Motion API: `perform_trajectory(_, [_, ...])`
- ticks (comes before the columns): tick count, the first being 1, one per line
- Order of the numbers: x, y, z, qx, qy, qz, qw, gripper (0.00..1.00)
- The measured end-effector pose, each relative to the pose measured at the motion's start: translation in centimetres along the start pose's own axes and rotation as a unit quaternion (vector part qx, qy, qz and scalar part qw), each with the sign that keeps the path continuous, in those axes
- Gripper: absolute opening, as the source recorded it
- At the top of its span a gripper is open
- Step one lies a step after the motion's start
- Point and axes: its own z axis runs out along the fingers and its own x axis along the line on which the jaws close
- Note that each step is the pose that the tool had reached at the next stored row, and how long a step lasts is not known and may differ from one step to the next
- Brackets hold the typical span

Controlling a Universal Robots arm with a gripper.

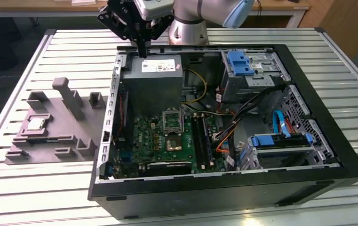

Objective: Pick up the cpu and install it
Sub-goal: 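Reach for the cpu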

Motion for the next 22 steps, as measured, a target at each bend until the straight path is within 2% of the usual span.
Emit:
perform_trajectory(3, [0.37,-0.03,-0.01,0.0000,0.0000,0.000,1.0000,0.11])
perform_trajectory(16, [0.74,-0.06,-0.02,0.0000,0.0000,0.000,1.0000,0.11])
perform_trajectory(18, [1.38,-0.10,-0.04,0.0000,0.0000,0.000,1.0000,0.11])
perform_trajectory(22, [1.45,-0.11,-0.04,0.0000,0.0000,0.000,1.0000,0.11])
